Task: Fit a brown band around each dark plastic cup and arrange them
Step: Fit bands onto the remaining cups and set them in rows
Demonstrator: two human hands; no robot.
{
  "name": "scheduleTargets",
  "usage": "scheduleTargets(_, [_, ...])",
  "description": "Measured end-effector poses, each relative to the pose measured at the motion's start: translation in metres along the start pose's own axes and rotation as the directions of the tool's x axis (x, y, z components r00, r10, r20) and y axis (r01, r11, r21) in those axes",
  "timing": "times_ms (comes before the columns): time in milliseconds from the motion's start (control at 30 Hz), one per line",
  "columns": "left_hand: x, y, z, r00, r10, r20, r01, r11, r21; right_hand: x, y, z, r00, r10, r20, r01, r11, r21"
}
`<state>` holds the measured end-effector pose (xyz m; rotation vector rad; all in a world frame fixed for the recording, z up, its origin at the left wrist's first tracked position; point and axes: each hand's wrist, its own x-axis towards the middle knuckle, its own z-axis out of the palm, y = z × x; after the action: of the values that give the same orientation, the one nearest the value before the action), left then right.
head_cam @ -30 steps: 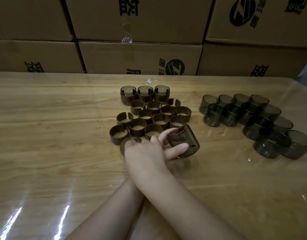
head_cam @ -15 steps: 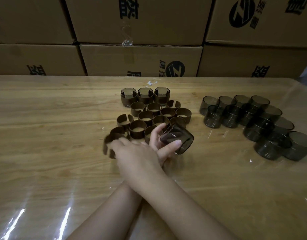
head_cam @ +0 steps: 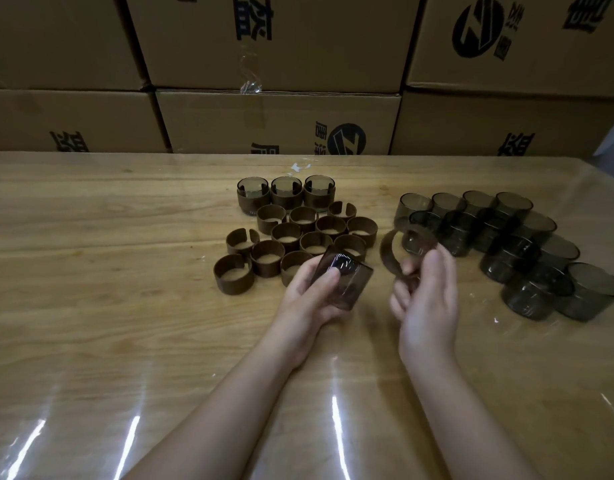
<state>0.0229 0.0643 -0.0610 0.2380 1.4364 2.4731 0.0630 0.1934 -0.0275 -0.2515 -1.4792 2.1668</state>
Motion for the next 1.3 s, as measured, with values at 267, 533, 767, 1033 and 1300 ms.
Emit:
scheduleTargets(267, [0.000, -0.002, -0.001, 0.992, -0.079, 0.099, 0.081, 0.997, -0.016, 0.017, 0.006, -0.016, 0.945, 0.327, -0.025, -0.316, 0.928, 0.197])
scheduleTargets(533, [0.000, -0.003, 0.003, 1.000, -0.018, 0.009, 0.017, 0.997, 0.073, 0.009, 0.010, -0.012, 0.966, 0.195, 0.168, -0.168, 0.972, -0.164])
scheduleTargets(767, [-0.005, -0.003, 0.008, 0.999, 0.017, 0.042, -0.029, 0.955, 0.296, 0.001, 0.012, -0.009, 0.935, -0.145, 0.325, 0.262, 0.898, -0.354])
scheduleTargets(1033, [-0.011, -0.002, 0.007, 0.987, 0.143, 0.071, -0.160, 0.896, 0.414, 0.001, 0.013, -0.009, 0.930, -0.171, 0.324, 0.306, 0.849, -0.430])
scheduleTargets(1300, [-0.013, 0.000, 0.007, 0.992, 0.125, 0.013, -0.120, 0.911, 0.395, 0.003, 0.011, -0.008, 0.927, 0.235, 0.291, -0.023, 0.812, -0.583])
